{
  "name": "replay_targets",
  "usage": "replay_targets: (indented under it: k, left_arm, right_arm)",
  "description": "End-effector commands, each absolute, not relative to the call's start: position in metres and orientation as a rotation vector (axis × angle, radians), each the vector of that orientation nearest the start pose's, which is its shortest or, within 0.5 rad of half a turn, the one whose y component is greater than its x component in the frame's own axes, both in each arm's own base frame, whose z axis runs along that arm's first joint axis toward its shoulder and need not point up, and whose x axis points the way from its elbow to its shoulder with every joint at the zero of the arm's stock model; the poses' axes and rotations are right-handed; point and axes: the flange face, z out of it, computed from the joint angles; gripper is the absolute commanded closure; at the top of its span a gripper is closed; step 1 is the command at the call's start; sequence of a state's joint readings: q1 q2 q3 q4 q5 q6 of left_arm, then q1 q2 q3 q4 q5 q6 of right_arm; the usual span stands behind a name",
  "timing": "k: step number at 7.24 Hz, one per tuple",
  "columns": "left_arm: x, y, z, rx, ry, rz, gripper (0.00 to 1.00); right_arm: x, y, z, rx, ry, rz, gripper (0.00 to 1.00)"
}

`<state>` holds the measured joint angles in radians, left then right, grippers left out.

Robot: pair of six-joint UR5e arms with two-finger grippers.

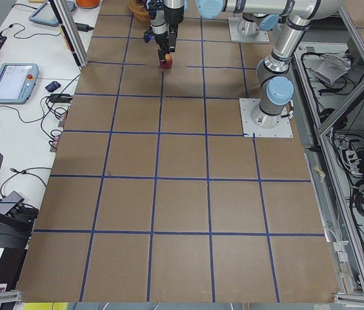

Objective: Put all apples into basket
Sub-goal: 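Grasp the red apple with the right gripper and lift it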

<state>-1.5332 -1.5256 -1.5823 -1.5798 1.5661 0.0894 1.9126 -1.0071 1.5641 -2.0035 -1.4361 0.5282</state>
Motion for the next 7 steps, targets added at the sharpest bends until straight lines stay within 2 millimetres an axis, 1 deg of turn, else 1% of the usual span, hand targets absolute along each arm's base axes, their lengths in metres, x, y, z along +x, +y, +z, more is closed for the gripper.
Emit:
replay_targets:
  k: [1,2,3,4,5,6,7]
  left_arm:
    - [-0.116,-0.481,0.502,0.082,3.144,-0.034,0.0]
    - [-0.115,-0.48,0.502,0.082,3.143,-0.037,0.0]
    - [-0.116,-0.482,0.5,0.082,3.144,-0.029,0.0]
    - [-0.116,-0.48,0.5,0.084,3.144,-0.029,0.0]
    - [-0.116,-0.483,0.499,0.084,3.144,-0.027,0.0]
    - [-0.116,-0.478,0.5,0.084,3.144,-0.032,0.0]
    - [-0.116,-0.479,0.499,0.084,3.142,-0.027,0.0]
  right_arm:
    - [0.354,-0.564,0.203,0.28,3.048,0.26,1.0]
    - [0.349,-0.569,0.214,0.292,3.039,0.234,1.0]
    - [0.337,-0.579,0.235,0.32,3.031,0.191,1.0]
    - [0.306,-0.592,0.271,0.392,3.038,0.165,1.0]
    - [0.265,-0.606,0.317,0.433,3.054,0.144,1.0]
    - [0.209,-0.623,0.346,0.406,3.083,0.165,1.0]
    - [0.15,-0.634,0.363,0.382,3.148,0.181,1.0]
